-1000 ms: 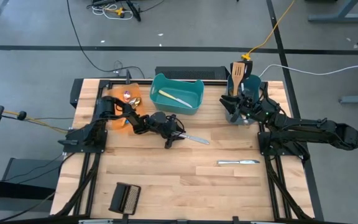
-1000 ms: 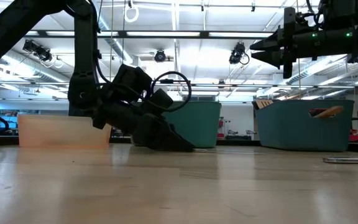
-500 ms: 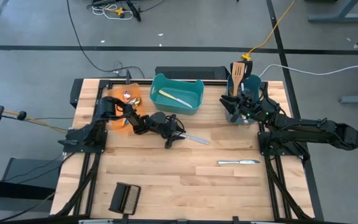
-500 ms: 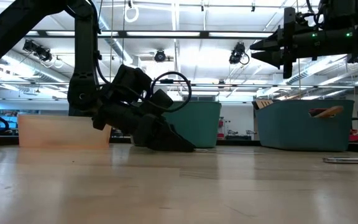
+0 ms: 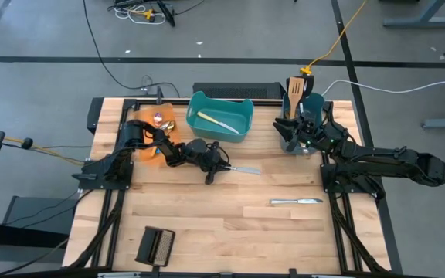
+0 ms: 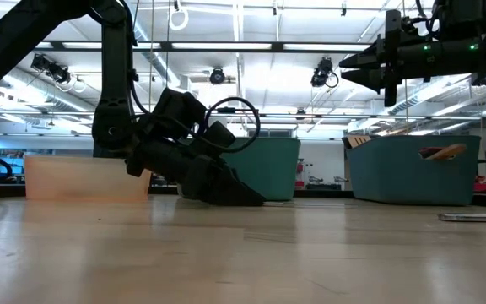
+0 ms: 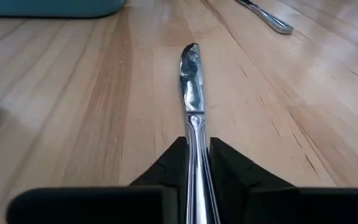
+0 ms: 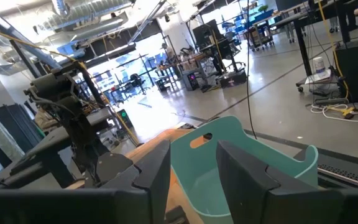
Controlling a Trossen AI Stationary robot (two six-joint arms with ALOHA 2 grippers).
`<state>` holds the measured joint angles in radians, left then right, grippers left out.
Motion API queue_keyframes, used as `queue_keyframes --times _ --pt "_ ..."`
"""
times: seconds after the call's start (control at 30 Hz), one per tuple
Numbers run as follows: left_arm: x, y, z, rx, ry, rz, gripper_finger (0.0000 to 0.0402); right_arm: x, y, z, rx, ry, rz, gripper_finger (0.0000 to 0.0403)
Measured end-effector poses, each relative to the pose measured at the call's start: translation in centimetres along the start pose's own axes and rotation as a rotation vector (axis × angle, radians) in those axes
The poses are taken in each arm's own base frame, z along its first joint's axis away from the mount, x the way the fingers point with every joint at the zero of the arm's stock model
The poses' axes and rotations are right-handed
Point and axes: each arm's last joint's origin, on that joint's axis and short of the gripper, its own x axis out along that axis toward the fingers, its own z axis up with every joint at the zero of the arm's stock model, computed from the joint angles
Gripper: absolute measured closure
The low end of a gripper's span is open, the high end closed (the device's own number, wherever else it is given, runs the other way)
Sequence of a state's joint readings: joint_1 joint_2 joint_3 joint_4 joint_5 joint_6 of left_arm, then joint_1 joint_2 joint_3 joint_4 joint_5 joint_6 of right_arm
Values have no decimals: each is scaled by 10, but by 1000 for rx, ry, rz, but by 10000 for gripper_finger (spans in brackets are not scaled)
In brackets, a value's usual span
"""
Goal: Pick & Place Kitchen Items
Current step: Put the silver knife into the green bin
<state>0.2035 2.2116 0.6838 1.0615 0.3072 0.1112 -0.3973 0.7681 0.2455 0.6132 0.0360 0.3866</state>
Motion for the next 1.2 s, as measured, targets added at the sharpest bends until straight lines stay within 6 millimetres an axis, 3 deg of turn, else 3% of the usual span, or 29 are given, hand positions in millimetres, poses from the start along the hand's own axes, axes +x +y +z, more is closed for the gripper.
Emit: queue_keyframes --times 1.2 --pt "-1 -2 5 -55 -54 -39 346 0 0 0 0 0 0 262"
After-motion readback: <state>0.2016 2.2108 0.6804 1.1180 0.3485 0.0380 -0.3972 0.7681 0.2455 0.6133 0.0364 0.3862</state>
